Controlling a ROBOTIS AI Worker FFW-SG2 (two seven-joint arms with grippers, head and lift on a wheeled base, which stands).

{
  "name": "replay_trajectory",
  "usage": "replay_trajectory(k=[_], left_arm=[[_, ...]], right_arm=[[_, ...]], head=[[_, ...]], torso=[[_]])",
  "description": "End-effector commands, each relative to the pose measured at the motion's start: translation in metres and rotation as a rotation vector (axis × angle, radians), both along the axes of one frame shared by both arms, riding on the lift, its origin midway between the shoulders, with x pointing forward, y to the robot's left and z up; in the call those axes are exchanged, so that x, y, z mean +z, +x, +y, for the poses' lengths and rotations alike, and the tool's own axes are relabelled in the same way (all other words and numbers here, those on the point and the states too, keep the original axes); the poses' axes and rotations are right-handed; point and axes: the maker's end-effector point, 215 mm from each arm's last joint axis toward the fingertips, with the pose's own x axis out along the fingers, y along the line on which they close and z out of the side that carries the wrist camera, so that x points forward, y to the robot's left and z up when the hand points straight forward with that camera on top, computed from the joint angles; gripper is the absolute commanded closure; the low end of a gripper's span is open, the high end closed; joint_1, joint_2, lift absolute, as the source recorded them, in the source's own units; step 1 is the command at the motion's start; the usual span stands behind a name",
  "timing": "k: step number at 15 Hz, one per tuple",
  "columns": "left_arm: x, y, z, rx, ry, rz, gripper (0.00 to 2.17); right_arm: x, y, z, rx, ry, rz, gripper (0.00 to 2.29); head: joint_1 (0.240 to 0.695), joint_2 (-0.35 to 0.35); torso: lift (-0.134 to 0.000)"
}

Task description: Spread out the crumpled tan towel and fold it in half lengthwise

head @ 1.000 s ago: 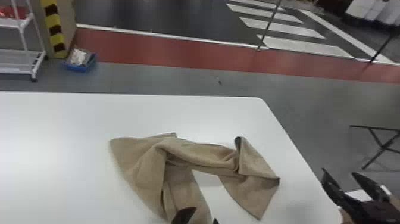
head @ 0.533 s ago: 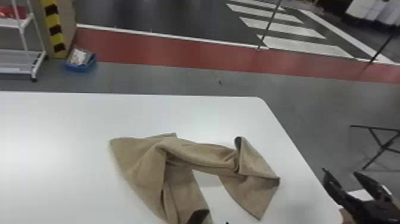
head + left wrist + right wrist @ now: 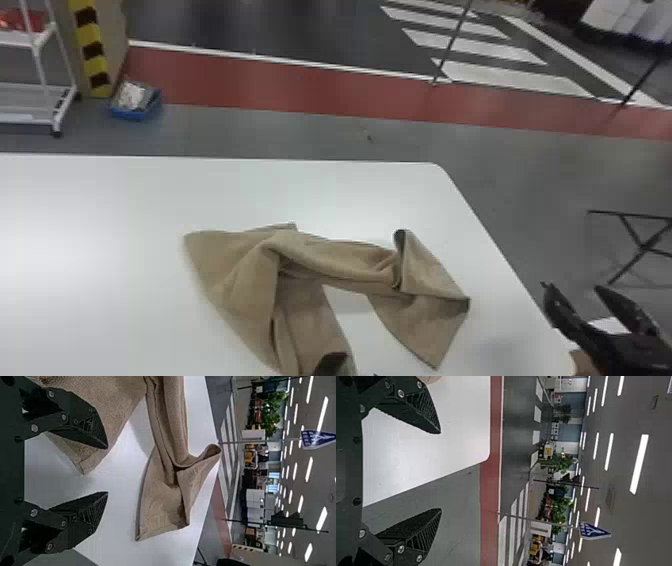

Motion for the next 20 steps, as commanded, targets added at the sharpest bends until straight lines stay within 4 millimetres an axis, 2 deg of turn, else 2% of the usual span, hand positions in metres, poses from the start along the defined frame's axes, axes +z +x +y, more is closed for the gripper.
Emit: replay_trajectory(k=[1, 5, 7, 10, 12, 17, 18, 20], left_arm=[[-0.002, 0.001, 0.001, 0.0, 0.013, 0.0, 0.57], [-0.005, 0.004, 0.005, 0.01, 0.028, 0.0, 0.65], [-0.006, 0.004, 0.006, 0.012, 0.031, 0.0, 0.97], [-0.007, 0.007, 0.008, 0.017, 0.039, -0.007, 1.0], [-0.008, 0.012, 0.015, 0.046, 0.05, -0.015, 1.38], [-0.004, 0.02, 0.025, 0.068, 0.049, -0.025, 1.38], [-0.004, 0.02, 0.025, 0.07, 0.049, -0.025, 1.38], [-0.005, 0.02, 0.026, 0.071, 0.051, -0.023, 1.38]], right_arm=[[0.0, 0.001, 0.0, -0.001, 0.003, -0.002, 0.21], [0.001, 0.002, 0.0, -0.001, 0.003, -0.005, 0.21], [0.002, 0.003, 0.0, -0.001, 0.003, -0.006, 0.21], [0.003, 0.003, 0.0, 0.0, 0.001, -0.008, 0.21], [0.008, 0.005, 0.003, 0.009, -0.004, -0.015, 0.21], [0.008, 0.015, 0.032, 0.088, 0.019, -0.005, 0.22], [0.003, 0.016, 0.041, 0.108, 0.019, 0.009, 0.32], [0.0, 0.019, 0.058, 0.149, 0.014, 0.025, 0.35]], head=[[0.695, -0.35], [0.695, -0.35], [0.695, -0.35], [0.695, -0.35], [0.695, -0.35], [0.695, -0.35], [0.695, -0.35], [0.695, -0.35]], torso=[[-0.125], [-0.125], [-0.125], [-0.125], [-0.125], [-0.125], [-0.125], [-0.125]])
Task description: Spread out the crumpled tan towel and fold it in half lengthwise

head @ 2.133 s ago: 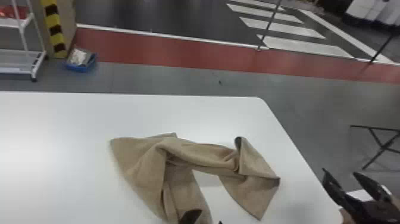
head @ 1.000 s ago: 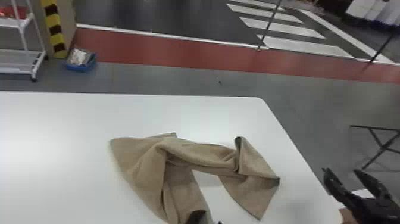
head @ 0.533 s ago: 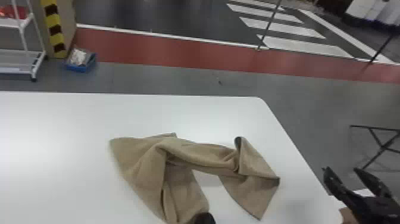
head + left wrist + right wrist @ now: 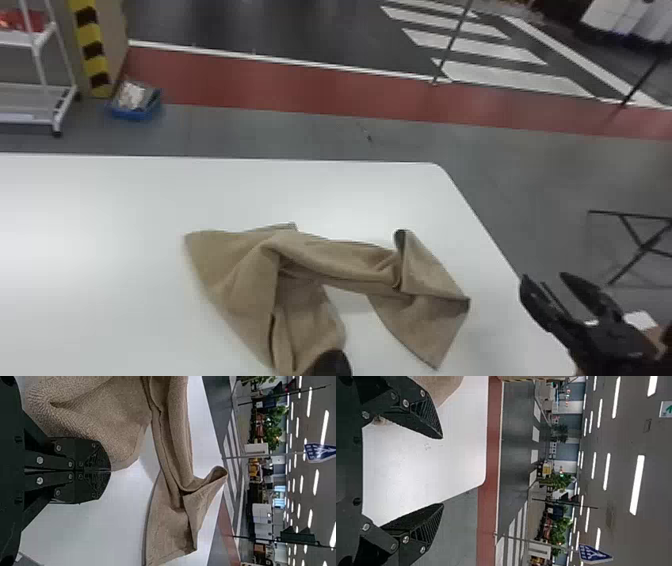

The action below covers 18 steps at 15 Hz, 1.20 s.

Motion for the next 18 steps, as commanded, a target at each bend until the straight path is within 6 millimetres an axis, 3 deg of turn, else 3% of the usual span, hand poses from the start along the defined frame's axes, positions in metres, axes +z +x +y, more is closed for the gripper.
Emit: replay_trajectory(k=[1, 2, 6, 11, 15, 18], left_arm=[[0.0, 0.0, 0.001, 0.005, 0.002, -0.002, 1.38], [0.0, 0.001, 0.003, 0.011, 0.001, -0.006, 1.38], [0.003, 0.007, 0.011, 0.034, -0.003, -0.015, 1.38], [0.006, 0.006, 0.01, 0.035, -0.013, -0.019, 1.38], [0.005, 0.003, 0.01, 0.036, -0.011, -0.015, 1.38], [0.004, 0.003, 0.01, 0.036, -0.011, -0.014, 1.38]], right_arm=[[-0.001, 0.002, 0.031, 0.128, -0.017, 0.01, 0.38], [0.011, -0.001, 0.049, 0.253, -0.046, -0.024, 0.38], [0.005, -0.013, 0.058, 0.373, -0.081, 0.035, 0.38], [-0.035, -0.019, 0.062, 0.426, -0.178, 0.195, 0.41], [-0.06, -0.024, 0.091, 0.583, -0.143, 0.225, 0.41], [-0.077, -0.03, 0.102, 0.646, -0.08, 0.233, 0.41]], head=[[0.695, -0.35], [0.695, -0.35], [0.695, -0.35], [0.695, -0.35], [0.695, -0.35], [0.695, -0.35]], torso=[[-0.125], [-0.125], [-0.125], [-0.125], [-0.125], [-0.125]])
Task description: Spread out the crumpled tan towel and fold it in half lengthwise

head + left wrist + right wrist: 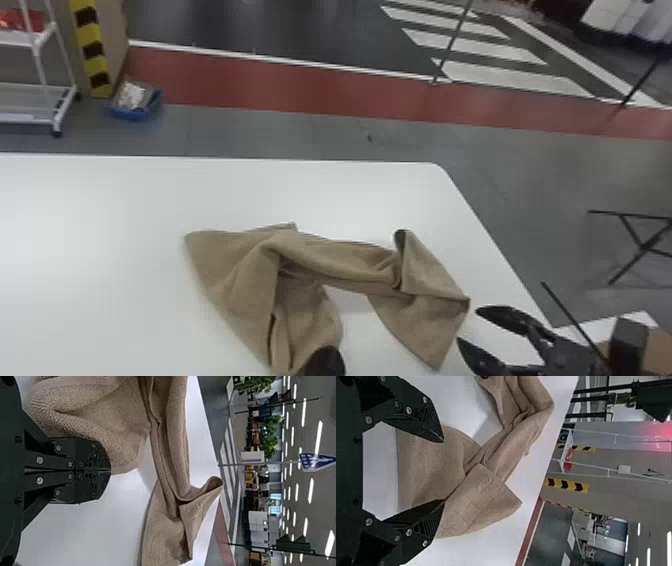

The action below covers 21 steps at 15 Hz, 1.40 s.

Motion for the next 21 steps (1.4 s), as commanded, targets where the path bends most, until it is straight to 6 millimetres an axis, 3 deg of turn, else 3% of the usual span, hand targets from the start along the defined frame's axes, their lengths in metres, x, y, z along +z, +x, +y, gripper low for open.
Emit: replay_trajectory(k=[1, 5, 9, 18, 21], left_arm=[[0.0, 0.0, 0.0, 0.0, 0.0, 0.0, 1.38], [-0.002, -0.002, -0.003, -0.003, 0.002, 0.005, 1.38], [-0.006, -0.002, -0.001, 0.0, 0.006, 0.007, 1.38], [-0.006, -0.002, -0.004, -0.009, 0.001, 0.008, 1.38], [-0.005, 0.002, -0.001, 0.0, 0.003, 0.004, 1.38]], right_arm=[[-0.013, 0.001, 0.002, 0.005, 0.019, 0.018, 0.41], [-0.033, -0.003, 0.007, 0.015, 0.005, 0.074, 0.41], [-0.055, -0.001, 0.028, 0.06, 0.016, 0.111, 0.41], [-0.068, 0.0, 0.045, 0.109, -0.035, 0.167, 0.53], [-0.063, 0.002, 0.041, 0.097, -0.042, 0.17, 1.2]], head=[[0.695, -0.35], [0.695, -0.35], [0.695, -0.35], [0.695, -0.35], [0.695, -0.35]], torso=[[-0.125], [-0.125], [-0.125], [-0.125], [-0.125]])
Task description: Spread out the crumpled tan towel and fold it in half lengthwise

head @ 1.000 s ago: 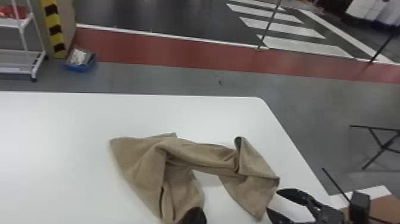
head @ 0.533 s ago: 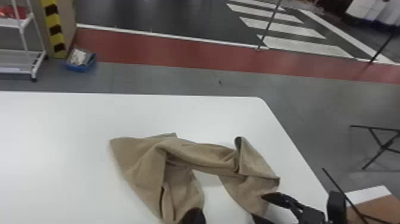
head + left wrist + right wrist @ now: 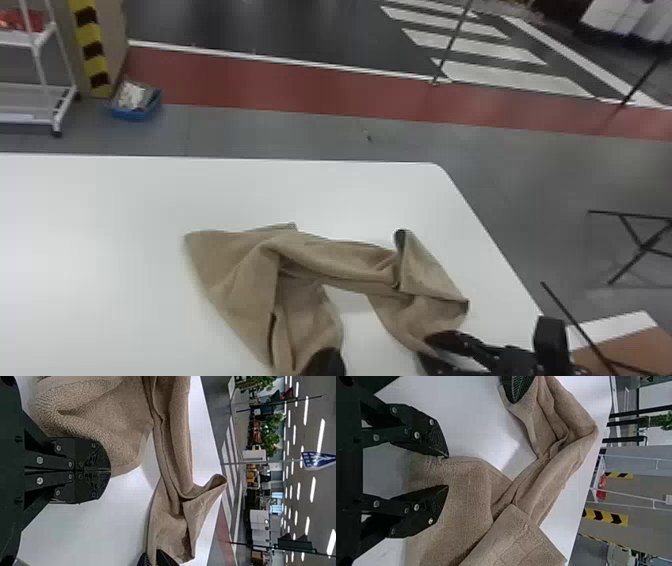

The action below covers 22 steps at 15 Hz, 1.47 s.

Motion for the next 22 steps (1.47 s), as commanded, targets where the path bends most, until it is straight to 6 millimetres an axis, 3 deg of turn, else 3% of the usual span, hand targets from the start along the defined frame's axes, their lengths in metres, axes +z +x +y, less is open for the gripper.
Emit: replay_trajectory(k=[1, 2, 3, 4, 8, 10, 12, 13, 16, 18, 22], left_arm=[[-0.002, 0.005, 0.005, 0.01, 0.008, 0.004, 1.38], [-0.004, 0.007, 0.009, 0.018, 0.014, 0.007, 1.4], [-0.003, 0.009, 0.012, 0.03, 0.014, 0.004, 1.73], [-0.004, 0.011, 0.015, 0.039, 0.021, 0.004, 1.79], [0.013, 0.032, 0.034, 0.084, 0.006, -0.023, 1.79], [0.024, 0.049, 0.055, 0.129, -0.001, -0.043, 1.79], [0.05, 0.072, 0.089, 0.191, -0.015, -0.089, 1.79], [0.06, 0.085, 0.117, 0.236, -0.017, -0.108, 1.79], [0.098, 0.125, 0.216, 0.392, -0.028, -0.162, 1.79], [0.117, 0.137, 0.266, 0.466, -0.034, -0.173, 1.8], [0.132, 0.152, 0.306, 0.528, -0.028, -0.203, 1.79]], right_arm=[[0.01, 0.003, -0.005, -0.006, -0.015, -0.02, 1.43], [0.016, 0.006, -0.006, -0.011, -0.025, -0.04, 1.64], [0.024, 0.009, -0.009, -0.016, -0.026, -0.06, 1.66], [0.034, 0.01, -0.011, -0.028, -0.009, -0.082, 1.66], [0.077, 0.029, -0.026, -0.083, 0.036, -0.166, 1.75], [0.102, 0.047, -0.038, -0.129, 0.069, -0.212, 1.75], [0.138, 0.067, -0.065, -0.206, 0.096, -0.281, 1.75], [0.155, 0.079, -0.086, -0.269, 0.115, -0.32, 1.75], [0.166, 0.102, -0.142, -0.429, 0.209, -0.318, 1.75], [0.181, 0.114, -0.168, -0.489, 0.245, -0.318, 1.75], [0.182, 0.125, -0.179, -0.549, 0.298, -0.3, 1.75]], head=[[0.695, -0.35], [0.695, -0.35], [0.695, -0.35], [0.695, -0.35], [0.695, -0.35], [0.695, -0.35], [0.695, -0.35], [0.695, -0.35], [0.695, -0.35], [0.695, -0.35], [0.695, -0.35]], torso=[[-0.125], [-0.125], [-0.125], [-0.125], [-0.125], [-0.125], [-0.125], [-0.125], [-0.125], [-0.125], [-0.125]])
